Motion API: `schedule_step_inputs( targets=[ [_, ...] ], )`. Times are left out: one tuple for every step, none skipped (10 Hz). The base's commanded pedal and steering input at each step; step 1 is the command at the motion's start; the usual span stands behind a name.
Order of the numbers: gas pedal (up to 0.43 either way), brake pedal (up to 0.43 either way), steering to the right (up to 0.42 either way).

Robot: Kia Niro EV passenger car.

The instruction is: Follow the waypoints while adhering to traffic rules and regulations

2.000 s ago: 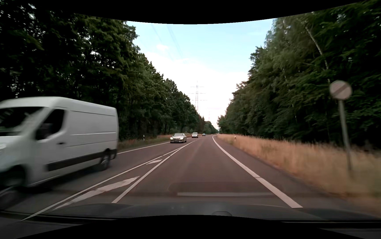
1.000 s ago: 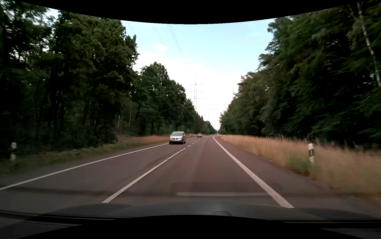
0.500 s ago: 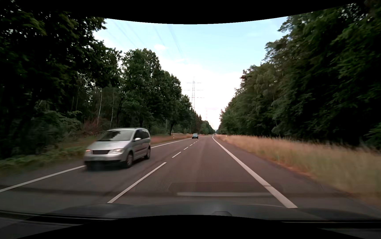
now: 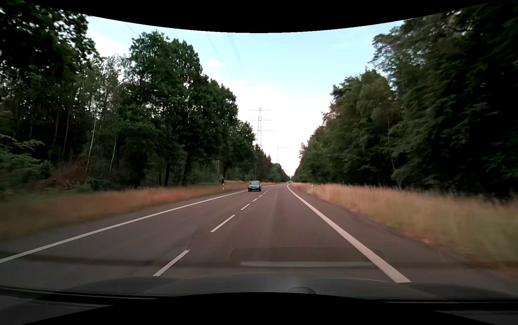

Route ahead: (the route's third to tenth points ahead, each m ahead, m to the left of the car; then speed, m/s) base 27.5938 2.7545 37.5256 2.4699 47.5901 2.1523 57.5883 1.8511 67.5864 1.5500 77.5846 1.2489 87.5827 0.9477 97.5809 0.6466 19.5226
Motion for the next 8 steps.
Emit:
schedule_step_inputs(
  targets=[
    [0.28, 0.0, 0.004],
    [0.28, 0.0, 0.002],
    [0.28, 0.0, 0.002],
    [0.28, 0.0, 0.002],
    [0.28, 0.0, 0.002],
    [0.28, 0.0, 0.003],
    [0.28, 0.0, 0.003],
    [0.28, 0.0, 0.003]
  ],
)
